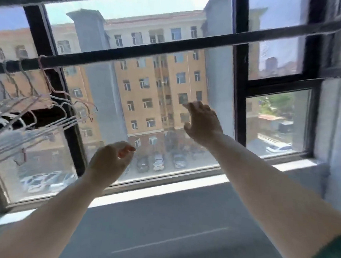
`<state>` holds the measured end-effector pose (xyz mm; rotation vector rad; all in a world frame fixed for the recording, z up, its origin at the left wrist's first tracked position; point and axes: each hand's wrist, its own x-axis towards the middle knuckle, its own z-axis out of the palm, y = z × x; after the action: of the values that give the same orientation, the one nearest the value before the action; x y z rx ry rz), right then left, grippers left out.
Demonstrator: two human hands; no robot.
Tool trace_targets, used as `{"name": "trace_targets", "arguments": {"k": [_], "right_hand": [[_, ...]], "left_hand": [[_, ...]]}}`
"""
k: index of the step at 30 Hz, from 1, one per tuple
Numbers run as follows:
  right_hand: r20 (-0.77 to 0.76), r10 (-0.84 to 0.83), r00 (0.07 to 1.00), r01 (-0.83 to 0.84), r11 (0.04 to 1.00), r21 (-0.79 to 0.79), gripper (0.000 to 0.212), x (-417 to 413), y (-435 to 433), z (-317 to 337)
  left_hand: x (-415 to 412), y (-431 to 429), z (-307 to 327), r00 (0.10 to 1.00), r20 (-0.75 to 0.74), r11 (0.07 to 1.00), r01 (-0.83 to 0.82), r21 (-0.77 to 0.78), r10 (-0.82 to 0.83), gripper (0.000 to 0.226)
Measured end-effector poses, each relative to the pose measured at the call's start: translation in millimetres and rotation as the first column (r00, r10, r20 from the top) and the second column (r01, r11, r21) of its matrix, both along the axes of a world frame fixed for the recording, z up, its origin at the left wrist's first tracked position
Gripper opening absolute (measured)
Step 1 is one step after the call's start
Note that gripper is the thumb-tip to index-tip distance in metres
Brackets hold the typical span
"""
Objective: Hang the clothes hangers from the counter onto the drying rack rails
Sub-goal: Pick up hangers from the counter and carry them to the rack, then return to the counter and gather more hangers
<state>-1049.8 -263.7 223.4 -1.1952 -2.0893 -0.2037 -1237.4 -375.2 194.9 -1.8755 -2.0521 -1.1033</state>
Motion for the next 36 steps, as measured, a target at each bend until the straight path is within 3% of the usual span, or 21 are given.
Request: {"name": "trace_targets", "arguments": {"k": [5, 9, 20, 24, 28, 33, 36], "right_hand": [[-0.056, -0.226, 0.972, 0.199, 0.932, -0.302, 0.032, 131, -18, -38], [-0.024, -0.395, 0.919, 0.350, 0.839, -0.416, 0.028, 240, -40, -56], [0.056, -0.709, 0.703, 0.633, 0.588, -0.504, 0.028, 548, -83, -74], [0.098, -0.784, 0.613, 0.703, 0.485, -0.520, 0.028, 642, -92, -82], [0.110, -0.826, 0.553, 0.724, 0.412, -0.554, 0.028, 719, -90, -108], [0.089, -0.864, 0.495, 0.727, 0.357, -0.586, 0.030, 804, -69, -143], [0.012, -0.911, 0.413, 0.755, 0.335, -0.564, 0.029, 864, -47, -156]], "left_hand": [[79, 27, -24, 0.974, 0.108, 0.973, 0.209, -0.097, -0.198, 0.015], [169, 51, -36, 0.913, 0.194, 0.908, 0.389, -0.156, -0.358, 0.016], [496, 107, -65, 0.658, 0.348, 0.664, 0.738, -0.122, -0.667, 0.036], [604, 130, -86, 0.580, 0.459, 0.576, 0.800, -0.168, -0.673, 0.026], [695, 151, -104, 0.524, 0.474, 0.489, 0.847, -0.207, -0.708, 0.026], [803, 190, -130, 0.450, 0.531, 0.447, 0.883, -0.143, -0.718, 0.030], [868, 226, -145, 0.431, 0.541, 0.438, 0.890, -0.125, -0.722, 0.026]]}}
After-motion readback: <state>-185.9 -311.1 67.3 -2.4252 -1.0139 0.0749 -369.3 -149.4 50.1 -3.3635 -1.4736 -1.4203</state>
